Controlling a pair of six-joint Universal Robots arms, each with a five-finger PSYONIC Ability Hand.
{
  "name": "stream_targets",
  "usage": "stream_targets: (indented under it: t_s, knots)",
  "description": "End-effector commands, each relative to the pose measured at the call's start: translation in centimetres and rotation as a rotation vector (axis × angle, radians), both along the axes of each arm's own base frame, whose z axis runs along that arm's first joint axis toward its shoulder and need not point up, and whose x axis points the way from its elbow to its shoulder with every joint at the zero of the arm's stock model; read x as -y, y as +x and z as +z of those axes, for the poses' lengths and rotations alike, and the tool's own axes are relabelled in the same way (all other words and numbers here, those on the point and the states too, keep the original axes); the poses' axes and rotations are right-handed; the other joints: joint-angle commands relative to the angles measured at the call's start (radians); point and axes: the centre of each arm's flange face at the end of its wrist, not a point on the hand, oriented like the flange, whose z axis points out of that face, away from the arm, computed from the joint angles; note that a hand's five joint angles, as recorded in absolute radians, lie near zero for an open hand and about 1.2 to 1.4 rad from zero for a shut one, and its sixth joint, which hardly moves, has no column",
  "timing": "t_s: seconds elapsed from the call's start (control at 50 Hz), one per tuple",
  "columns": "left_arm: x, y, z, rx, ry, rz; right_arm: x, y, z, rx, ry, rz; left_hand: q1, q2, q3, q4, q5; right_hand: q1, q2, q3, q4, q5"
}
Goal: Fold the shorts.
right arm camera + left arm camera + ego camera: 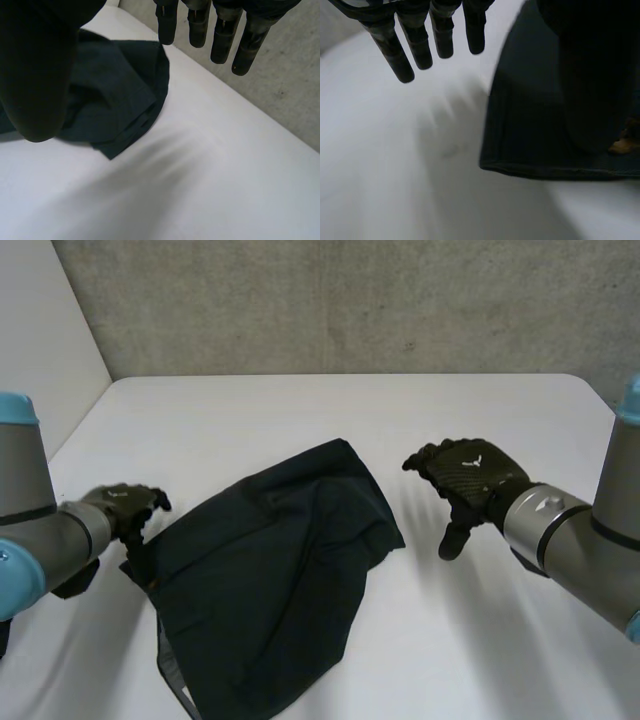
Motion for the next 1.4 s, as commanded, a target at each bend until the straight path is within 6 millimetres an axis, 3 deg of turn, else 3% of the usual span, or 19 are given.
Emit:
stream_targets:
  t_s: [0.02,0.08,0.1,0.12,0.22,0.28,0.3,0.36,0.38,0.44,0.48,0.58,0.68,0.76,0.9,0.98,1.1,1.3,1.4]
  knots:
    - [0.7,0.2,-1.7,-0.021,0.041,-0.014,-0.2,0.0,-0.8,-0.004,0.014,0.002,0.274,0.282,0.282,0.28,0.279,0.022,-0.02,-0.021,-0.061,-0.051]
    - [0.8,0.1,-2.2,-0.015,0.041,-0.016,-0.2,0.0,-1.0,-0.005,0.016,0.002,0.597,0.604,0.605,0.602,0.601,0.022,-0.02,-0.021,-0.061,-0.051]
    - [1.1,0.2,-2.3,-0.007,0.032,-0.008,-0.2,0.0,-1.0,-0.004,0.014,0.002,0.985,0.992,0.993,0.99,0.99,0.022,-0.02,-0.021,-0.061,-0.051]
    - [1.3,0.3,-2.3,-0.002,0.024,0.0,-0.2,0.0,-1.0,-0.004,0.014,0.002,1.128,1.135,1.136,1.133,1.133,0.022,-0.02,-0.021,-0.061,-0.051]
    - [3.3,0.7,0.5,0.033,-0.139,0.08,-0.2,0.0,-1.0,-0.004,0.013,-0.001,1.129,1.137,1.137,1.135,1.134,0.022,-0.02,-0.021,-0.061,-0.051]
    - [4.9,1.2,6.5,0.022,-0.371,0.159,-0.2,-0.1,-0.9,-0.005,0.013,-0.002,1.129,1.137,1.137,1.135,1.134,0.022,-0.02,-0.021,-0.061,-0.051]
    - [5.4,1.4,9.9,0.007,-0.491,0.185,-0.2,-0.1,-0.9,-0.004,0.011,-0.002,1.129,1.137,1.137,1.135,1.134,0.022,-0.02,-0.021,-0.061,-0.051]
    - [5.7,1.4,14.2,-0.017,-0.634,0.19,-0.3,0.0,-0.9,-0.005,0.011,0.0,1.129,1.137,1.137,1.135,1.134,0.022,-0.02,-0.021,-0.061,-0.051]
    - [5.7,1.1,16.8,-0.038,-0.721,0.185,-0.3,0.1,-0.9,-0.005,0.011,0.001,1.129,1.137,1.137,1.135,1.134,0.022,-0.02,-0.021,-0.061,-0.051]
    - [5.1,-0.3,20.0,-0.081,-0.823,0.153,-0.4,0.1,-0.9,-0.006,0.009,0.001,1.129,1.137,1.137,1.135,1.134,0.022,-0.02,-0.021,-0.061,-0.051]
    - [4.4,-1.8,20.9,-0.108,-0.848,0.114,-0.4,0.1,-0.9,-0.006,0.01,0.001,1.129,1.137,1.137,1.135,1.134,0.022,-0.02,-0.021,-0.061,-0.051]
    - [1.8,-8.1,19.2,-0.171,-0.804,-0.078,0.0,-0.1,-0.6,-0.002,0.001,-0.013,1.129,1.137,1.137,1.135,1.134,0.022,-0.02,-0.021,-0.061,-0.051]
    - [-3.6,-16.0,13.8,-0.203,-0.663,-0.322,0.5,-0.3,-0.2,0.014,-0.017,-0.036,1.129,1.137,1.137,1.135,1.134,0.022,-0.02,-0.021,-0.061,-0.051]
    - [-8.2,-20.3,9.5,-0.197,-0.56,-0.471,2.0,-1.5,0.4,0.014,-0.048,-0.13,1.129,1.137,1.137,1.135,1.134,0.022,-0.02,-0.021,-0.061,-0.051]
    - [-13.2,-24.1,3.0,-0.167,-0.432,-0.624,4.0,-3.3,1.0,0.016,-0.095,-0.251,1.129,1.137,1.137,1.135,1.134,0.022,-0.02,-0.021,-0.061,-0.051]
    - [-16.3,-25.2,2.2,-0.178,-0.412,-0.707,4.7,-4.1,1.1,0.022,-0.109,-0.281,1.051,1.059,1.059,1.057,1.056,0.022,-0.02,-0.021,-0.061,-0.051]
    - [-17.6,-24.7,3.2,-0.195,-0.408,-0.767,5.3,-4.7,1.3,0.024,-0.118,-0.304,0.171,0.178,0.179,0.176,0.175,0.022,-0.02,-0.021,-0.061,-0.051]
    - [-11.7,-16.9,10.6,-0.221,-0.532,-0.529,5.2,-4.2,1.5,0.013,-0.12,-0.275,-0.012,-0.005,-0.004,-0.006,-0.007,0.022,-0.02,-0.021,-0.061,-0.051]
    - [-9.3,-13.2,10.9,-0.195,-0.554,-0.413,3.9,-3.7,0.9,-0.061,-0.084,-0.175,-0.015,-0.008,-0.007,-0.01,-0.011,0.022,-0.02,-0.021,-0.061,-0.051]
